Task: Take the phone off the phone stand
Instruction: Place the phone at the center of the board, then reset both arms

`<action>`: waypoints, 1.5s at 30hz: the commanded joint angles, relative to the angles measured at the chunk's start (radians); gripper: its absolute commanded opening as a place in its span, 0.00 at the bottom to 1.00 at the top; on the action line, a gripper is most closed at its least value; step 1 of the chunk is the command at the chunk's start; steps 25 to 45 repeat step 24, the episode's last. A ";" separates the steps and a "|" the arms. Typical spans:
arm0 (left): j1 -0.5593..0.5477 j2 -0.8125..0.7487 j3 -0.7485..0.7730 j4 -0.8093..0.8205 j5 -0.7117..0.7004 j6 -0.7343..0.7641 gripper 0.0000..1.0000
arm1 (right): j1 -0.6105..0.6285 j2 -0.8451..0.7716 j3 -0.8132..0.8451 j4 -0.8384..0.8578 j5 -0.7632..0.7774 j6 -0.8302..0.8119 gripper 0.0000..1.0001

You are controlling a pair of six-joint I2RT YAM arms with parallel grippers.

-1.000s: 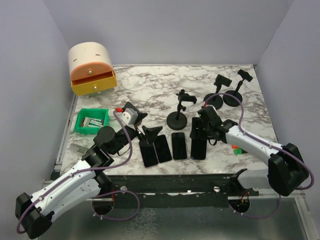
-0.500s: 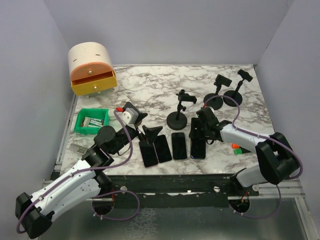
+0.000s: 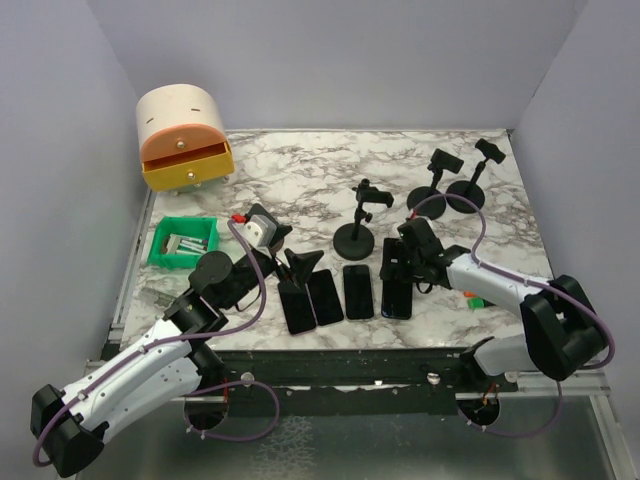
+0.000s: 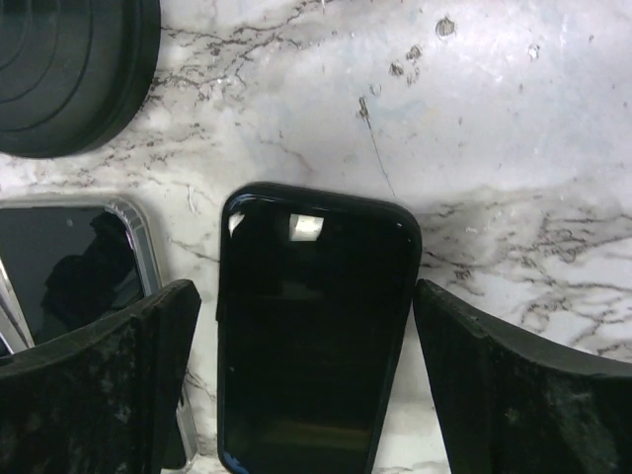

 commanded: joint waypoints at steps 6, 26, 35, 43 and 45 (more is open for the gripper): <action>-0.005 0.025 0.035 -0.017 -0.086 -0.074 0.99 | -0.001 -0.152 -0.025 -0.096 -0.019 -0.009 1.00; -0.051 0.173 0.272 -0.355 -0.544 -0.420 0.99 | -0.001 -0.952 0.151 -0.261 0.201 -0.090 1.00; -0.051 0.173 0.272 -0.355 -0.544 -0.420 0.99 | -0.001 -0.952 0.151 -0.261 0.201 -0.090 1.00; -0.051 0.173 0.272 -0.355 -0.544 -0.420 0.99 | -0.001 -0.952 0.151 -0.261 0.201 -0.090 1.00; -0.051 0.173 0.272 -0.355 -0.544 -0.420 0.99 | -0.001 -0.952 0.151 -0.261 0.201 -0.090 1.00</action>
